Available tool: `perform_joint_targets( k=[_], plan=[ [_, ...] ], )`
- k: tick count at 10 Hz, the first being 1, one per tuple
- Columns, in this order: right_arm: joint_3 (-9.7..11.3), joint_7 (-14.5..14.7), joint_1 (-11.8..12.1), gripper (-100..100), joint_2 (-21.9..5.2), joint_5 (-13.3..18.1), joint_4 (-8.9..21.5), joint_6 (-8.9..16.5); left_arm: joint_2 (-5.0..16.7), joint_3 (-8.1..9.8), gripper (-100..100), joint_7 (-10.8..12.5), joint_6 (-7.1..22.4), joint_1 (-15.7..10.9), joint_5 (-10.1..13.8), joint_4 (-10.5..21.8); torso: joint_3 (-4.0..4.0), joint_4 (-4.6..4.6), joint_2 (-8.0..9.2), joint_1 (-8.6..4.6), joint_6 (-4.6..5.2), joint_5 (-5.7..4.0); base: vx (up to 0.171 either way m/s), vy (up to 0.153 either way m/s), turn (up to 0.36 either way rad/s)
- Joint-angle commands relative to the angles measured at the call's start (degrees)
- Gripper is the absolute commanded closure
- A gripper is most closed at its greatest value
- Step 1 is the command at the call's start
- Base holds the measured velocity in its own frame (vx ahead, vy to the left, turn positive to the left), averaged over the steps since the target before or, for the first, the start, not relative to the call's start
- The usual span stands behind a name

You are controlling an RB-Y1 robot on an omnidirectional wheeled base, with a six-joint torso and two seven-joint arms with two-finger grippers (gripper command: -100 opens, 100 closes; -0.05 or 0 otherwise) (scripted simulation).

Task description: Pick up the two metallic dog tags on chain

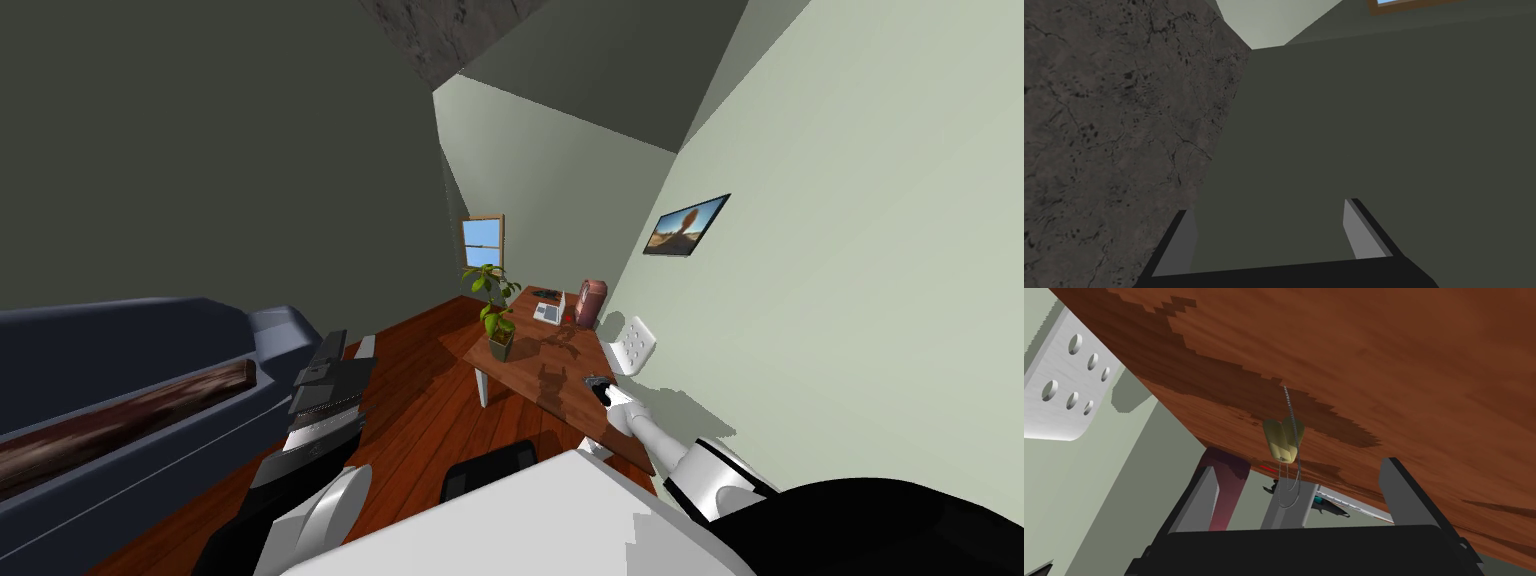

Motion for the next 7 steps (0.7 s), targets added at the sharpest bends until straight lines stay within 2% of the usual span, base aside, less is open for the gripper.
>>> perform_joint_targets(
  k=[1,3,4,5,7],
  plan=[
    [-1.4,1.4,1.5,-100,0.8,-0.4,-2.1,1.5,0.0,0.00,0,0.0,0.0,0.0,0.0,0.0,0.00,0.00,0.00,0.00,0.00,0.00,0.016,-0.060,0.080],
    [-2.9,2.9,3.4,-100,1.6,-1.1,-4.8,3.2,0.0,0.00,0,0.0,0.0,0.0,0.0,0.0,-0.03,-0.01,-0.05,0.01,-0.01,0.00,0.007,-0.062,0.081],
    [-2.5,2.4,2.7,-100,1.4,-0.7,-3.8,2.5,0.0,0.00,0,0.0,0.0,0.0,0.0,0.0,-0.02,-0.01,-0.03,0.02,0.00,0.01,-0.001,-0.027,0.015],
    [-2.6,2.5,2.8,100,1.5,-0.7,-3.9,2.7,0.0,0.00,0,0.0,0.0,0.0,0.0,0.0,-0.01,0.00,-0.02,0.12,0.01,0.02,0.000,-0.005,-0.002],
    [-2.7,2.4,2.8,100,1.6,-0.9,-3.9,2.7,0.0,0.00,0,0.0,0.0,0.0,0.0,0.0,-0.03,-0.04,-0.02,0.24,-0.03,0.13,0.002,0.000,-0.020]
  ],
)
